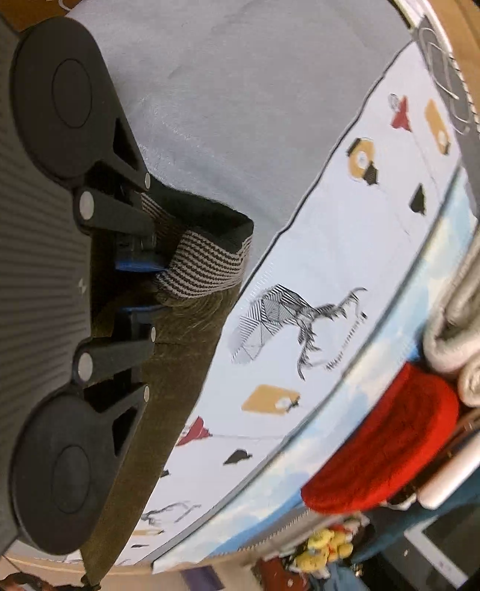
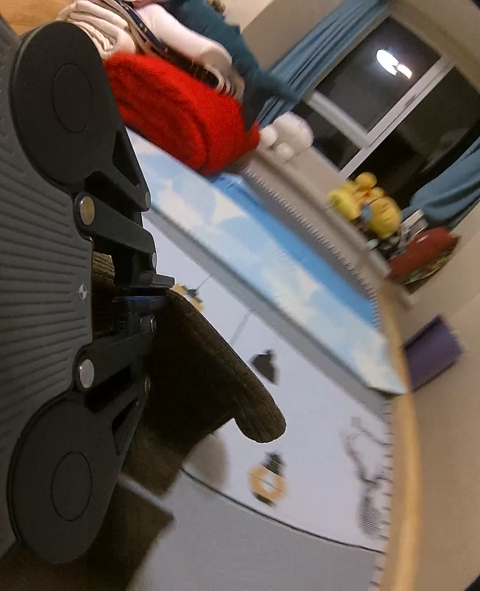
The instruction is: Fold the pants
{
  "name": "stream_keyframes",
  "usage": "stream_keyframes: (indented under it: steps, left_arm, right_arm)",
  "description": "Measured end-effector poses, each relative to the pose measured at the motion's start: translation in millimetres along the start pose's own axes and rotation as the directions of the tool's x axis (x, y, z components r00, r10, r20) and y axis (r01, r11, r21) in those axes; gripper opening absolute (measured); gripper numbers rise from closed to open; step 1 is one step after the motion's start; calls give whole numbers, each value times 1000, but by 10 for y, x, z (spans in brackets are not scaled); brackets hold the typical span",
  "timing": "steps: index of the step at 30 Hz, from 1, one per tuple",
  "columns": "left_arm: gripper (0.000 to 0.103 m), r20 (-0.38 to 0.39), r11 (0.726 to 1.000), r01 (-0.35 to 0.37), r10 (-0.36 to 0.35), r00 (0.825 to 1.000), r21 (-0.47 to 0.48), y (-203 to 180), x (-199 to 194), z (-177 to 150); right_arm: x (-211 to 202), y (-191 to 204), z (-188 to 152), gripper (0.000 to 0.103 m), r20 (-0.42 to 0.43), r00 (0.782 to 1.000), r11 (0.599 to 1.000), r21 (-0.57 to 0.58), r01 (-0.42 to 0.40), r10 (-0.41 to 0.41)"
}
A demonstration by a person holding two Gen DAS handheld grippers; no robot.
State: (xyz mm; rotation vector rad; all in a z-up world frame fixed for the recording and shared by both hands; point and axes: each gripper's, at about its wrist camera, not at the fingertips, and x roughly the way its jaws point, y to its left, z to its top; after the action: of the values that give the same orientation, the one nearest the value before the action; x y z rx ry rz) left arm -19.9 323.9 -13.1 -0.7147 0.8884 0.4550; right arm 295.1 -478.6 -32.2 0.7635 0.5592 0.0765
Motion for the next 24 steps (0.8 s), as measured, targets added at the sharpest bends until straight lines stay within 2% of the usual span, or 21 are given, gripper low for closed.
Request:
stream_keyframes:
  steps: [2,5,7,8,10,11,13,14,16,19,21,24]
  left_arm:
    - [17,10,1000,20,-20,1000,11,87,-111,-44]
    - [16,16,999,35,-35,999,18,258,-230,-98]
    - [16,0,999,22,-22,1000,36,346,-267,-151]
    - [16,-25,998,5,-3,1000,57,364,-244,-190]
    - [16,-81,995,-33,41,996,98,383,-182,-275]
    - [17,-109,991,-53,67,992,123,377,-134,-312]
    - [20,-162,986,-73,97,982,150,385,-39,-365]
    - [23,-175,984,-92,119,977,155,390,-7,-377]
    - [33,-170,985,-116,137,976,127,430,7,-366]
    - [48,-158,994,-100,106,982,45,504,4,-310]
    - [50,-164,994,-107,111,980,34,511,32,-296]
    - [51,-179,991,-131,136,974,38,497,96,-297]
  right_arm:
    - [-440,-58,8,3,29,1000,1000,-16,-11,11]
    - [-985,-237,-73,3,25,1000,999,-43,-6,7]
    - [-1194,-382,-193,3,-21,999,996,-87,31,-33]
    - [-1254,-496,-280,3,-79,993,991,-111,73,-82]
    - [-1264,-790,-435,3,-198,965,983,-97,155,-172]
    - [-1221,-1012,-539,4,-288,934,978,-73,198,-210]
    - [-1138,-1352,-659,6,-419,876,968,-26,249,-237]
    - [-1129,-1485,-698,10,-451,863,966,5,258,-228]
    - [-1133,-1610,-643,12,-432,870,965,-3,263,-238]
    - [-1153,-1824,-486,32,-361,895,950,69,304,-260]
    - [-1090,-1939,-435,34,-351,898,933,139,330,-265]
    - [-1006,-2036,-422,34,-349,905,925,197,324,-242]
